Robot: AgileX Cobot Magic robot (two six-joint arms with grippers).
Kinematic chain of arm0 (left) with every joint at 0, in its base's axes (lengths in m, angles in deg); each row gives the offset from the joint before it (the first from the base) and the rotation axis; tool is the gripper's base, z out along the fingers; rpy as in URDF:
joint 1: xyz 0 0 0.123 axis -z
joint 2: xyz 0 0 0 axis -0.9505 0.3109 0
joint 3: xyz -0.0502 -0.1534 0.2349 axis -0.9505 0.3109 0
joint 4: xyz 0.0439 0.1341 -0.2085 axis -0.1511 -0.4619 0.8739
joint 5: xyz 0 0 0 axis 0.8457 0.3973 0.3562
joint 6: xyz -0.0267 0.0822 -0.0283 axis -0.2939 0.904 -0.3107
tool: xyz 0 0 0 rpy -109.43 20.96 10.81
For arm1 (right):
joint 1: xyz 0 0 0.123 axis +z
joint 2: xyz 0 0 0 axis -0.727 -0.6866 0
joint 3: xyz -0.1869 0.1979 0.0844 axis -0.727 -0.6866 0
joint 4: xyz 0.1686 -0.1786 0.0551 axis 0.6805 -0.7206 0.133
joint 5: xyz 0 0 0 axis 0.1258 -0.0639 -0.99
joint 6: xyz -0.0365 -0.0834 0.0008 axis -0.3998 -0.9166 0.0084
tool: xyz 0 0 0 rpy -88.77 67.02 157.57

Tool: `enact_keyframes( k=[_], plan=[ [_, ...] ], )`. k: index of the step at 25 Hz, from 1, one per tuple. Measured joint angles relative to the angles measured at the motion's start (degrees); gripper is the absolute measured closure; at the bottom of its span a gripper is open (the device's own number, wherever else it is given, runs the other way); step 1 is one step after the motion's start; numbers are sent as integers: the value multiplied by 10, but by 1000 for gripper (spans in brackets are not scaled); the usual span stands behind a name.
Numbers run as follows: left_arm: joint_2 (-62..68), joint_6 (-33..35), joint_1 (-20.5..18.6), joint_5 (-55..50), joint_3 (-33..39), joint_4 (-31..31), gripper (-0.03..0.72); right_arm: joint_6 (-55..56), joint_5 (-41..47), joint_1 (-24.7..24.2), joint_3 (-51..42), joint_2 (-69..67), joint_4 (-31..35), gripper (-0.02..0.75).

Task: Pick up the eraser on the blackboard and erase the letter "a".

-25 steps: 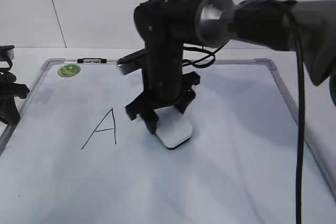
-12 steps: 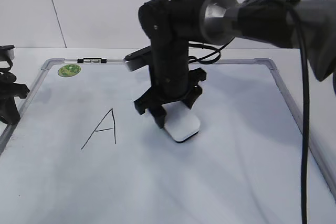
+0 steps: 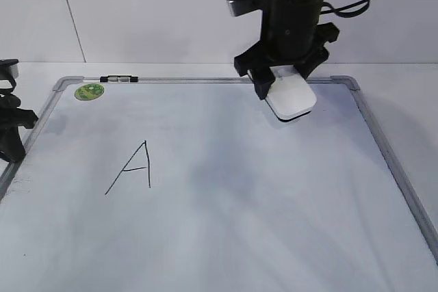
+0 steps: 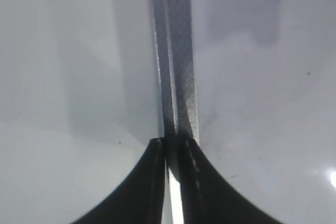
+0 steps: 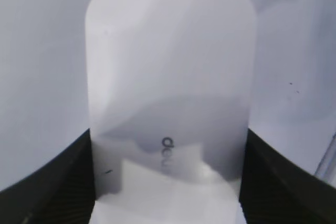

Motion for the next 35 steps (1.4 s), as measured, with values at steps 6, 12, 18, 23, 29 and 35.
enact_keyframes(
  k=[6,12,18,23,29,35],
  plan=[
    [0,0,0,0,0,0,636,15,3,-32,-83,61,0,164],
    [0,0,0,0,0,0,636,30,4,-79,-162,80,12,164],
    [0,0,0,0,0,-1,636,40,2,-116,-214,81,15,164],
    [0,0,0,0,0,-1,636,50,1,-132,-233,81,15,164],
    [0,0,0,0,0,-1,635,70,-25,-153,-254,81,20,164],
    [0,0,0,0,0,-1,633,73,-59,-176,-270,81,24,164]
  ],
)
